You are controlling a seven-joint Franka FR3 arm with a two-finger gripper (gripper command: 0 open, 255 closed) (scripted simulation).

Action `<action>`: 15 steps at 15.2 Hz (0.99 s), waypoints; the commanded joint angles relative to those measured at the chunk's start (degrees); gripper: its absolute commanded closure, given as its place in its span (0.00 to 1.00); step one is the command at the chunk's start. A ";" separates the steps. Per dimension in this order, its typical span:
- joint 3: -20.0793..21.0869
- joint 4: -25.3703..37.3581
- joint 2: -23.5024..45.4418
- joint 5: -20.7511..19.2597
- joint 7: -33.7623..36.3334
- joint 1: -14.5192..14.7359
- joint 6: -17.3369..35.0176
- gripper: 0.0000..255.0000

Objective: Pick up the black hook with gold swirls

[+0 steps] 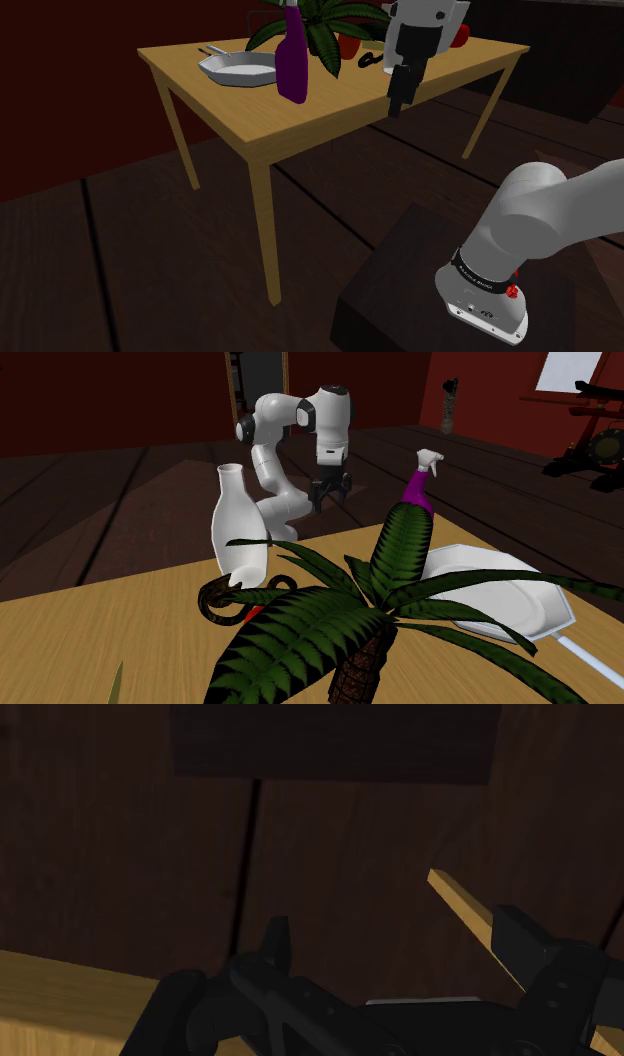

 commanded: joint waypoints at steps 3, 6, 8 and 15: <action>-1.95 1.72 2.48 -2.60 -3.99 -0.24 0.34 0.00; -4.65 4.83 6.59 -6.17 -9.83 -0.53 0.99 0.00; -6.32 7.26 9.58 -8.33 -13.63 -0.66 1.48 0.00; -11.29 17.92 21.26 -14.14 -26.54 -0.93 3.17 0.00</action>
